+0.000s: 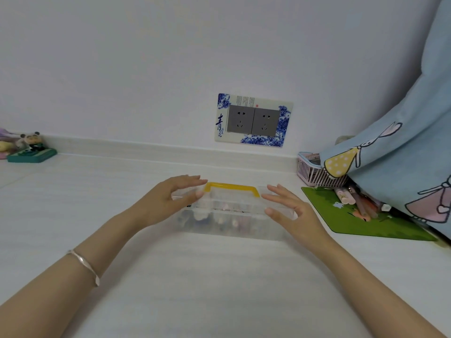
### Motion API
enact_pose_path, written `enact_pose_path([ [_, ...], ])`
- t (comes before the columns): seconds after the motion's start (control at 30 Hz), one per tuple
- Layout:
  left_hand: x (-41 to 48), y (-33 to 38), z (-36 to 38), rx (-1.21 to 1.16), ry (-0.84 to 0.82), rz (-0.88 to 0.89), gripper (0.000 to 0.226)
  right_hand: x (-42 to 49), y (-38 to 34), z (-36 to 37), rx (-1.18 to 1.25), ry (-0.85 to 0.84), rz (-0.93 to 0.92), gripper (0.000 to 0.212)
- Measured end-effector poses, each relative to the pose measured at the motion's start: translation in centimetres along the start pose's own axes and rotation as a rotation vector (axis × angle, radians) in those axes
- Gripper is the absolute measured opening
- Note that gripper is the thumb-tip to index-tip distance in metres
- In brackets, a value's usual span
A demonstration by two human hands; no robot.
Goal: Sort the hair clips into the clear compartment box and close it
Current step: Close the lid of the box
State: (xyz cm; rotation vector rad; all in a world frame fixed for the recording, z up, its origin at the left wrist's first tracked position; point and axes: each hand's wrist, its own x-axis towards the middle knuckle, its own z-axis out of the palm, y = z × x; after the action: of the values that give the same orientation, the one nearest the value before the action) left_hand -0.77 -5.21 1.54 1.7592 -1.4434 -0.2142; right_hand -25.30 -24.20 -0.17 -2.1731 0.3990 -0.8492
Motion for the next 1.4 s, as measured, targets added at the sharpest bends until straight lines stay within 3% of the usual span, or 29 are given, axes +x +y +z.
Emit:
enact_pose_path([
  [0.23,-0.6,-0.4,0.4,0.229,-0.096,0.041,0.054,-0.4,0.1,0.2,-0.061,0.016,-0.043,0.040],
  [0.53,-0.9,-0.7,0.4,0.401,-0.090,0.088,0.056,-0.6,0.8,0.4,-0.150,0.034,-0.085,0.040],
  [0.77,-0.8,-1.1,1.1,0.240,0.027,0.055,0.067,-0.8,0.7,0.5,-0.249,0.070,-0.117,0.042],
  [1.07,6.0,-0.8,4.8,0.372,0.027,0.036,0.055,2.5,3.7,-3.0,-0.575,0.203,-0.135,0.027],
  [1.4,16.1,-2.0,9.4,0.386,0.029,0.070,0.051,6.9,10.0,-7.3,-1.055,0.094,-0.066,0.054],
])
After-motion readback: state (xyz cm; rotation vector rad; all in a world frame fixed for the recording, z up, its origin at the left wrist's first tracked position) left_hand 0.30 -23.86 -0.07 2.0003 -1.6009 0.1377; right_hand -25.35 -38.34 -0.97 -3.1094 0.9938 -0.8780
